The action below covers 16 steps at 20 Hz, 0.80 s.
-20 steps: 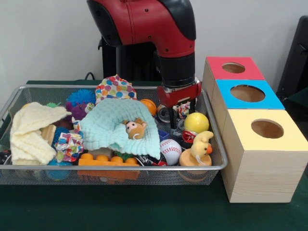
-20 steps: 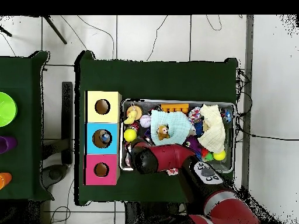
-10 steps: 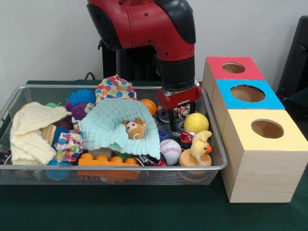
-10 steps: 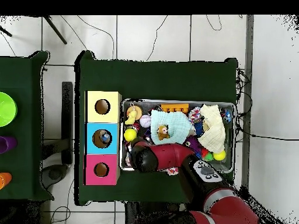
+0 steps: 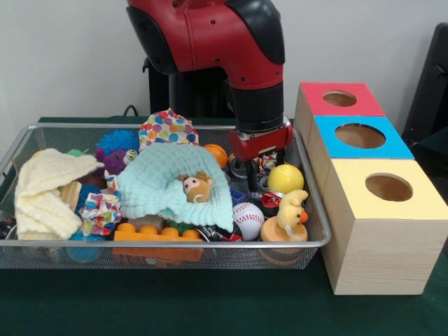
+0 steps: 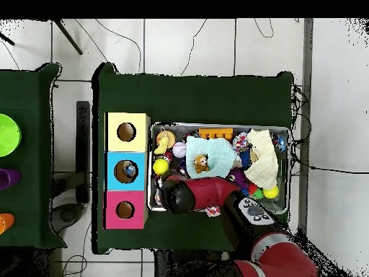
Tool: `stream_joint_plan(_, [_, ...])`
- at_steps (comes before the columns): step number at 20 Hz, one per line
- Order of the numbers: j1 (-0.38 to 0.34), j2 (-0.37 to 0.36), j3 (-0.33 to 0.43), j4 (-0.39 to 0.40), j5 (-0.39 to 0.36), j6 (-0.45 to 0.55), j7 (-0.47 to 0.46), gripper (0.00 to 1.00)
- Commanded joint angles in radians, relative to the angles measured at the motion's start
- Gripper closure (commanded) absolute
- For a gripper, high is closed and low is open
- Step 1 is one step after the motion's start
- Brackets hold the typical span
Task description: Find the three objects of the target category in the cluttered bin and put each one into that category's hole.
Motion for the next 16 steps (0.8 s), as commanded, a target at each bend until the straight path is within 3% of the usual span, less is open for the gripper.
stream_joint_plan(1, [0.001, 0.066, -0.021, -0.119, -0.029, -0.066, 0.123, 0.0])
stream_joint_plan(2, [0.001, 0.065, -0.023, -0.117, -0.029, -0.066, 0.123, 0.0])
stream_joint_plan(3, [0.002, 0.064, -0.023, -0.118, -0.028, -0.063, 0.123, 1.0])
stream_joint_plan(16, [0.001, 0.058, -0.026, -0.112, -0.031, -0.059, 0.117, 1.0])
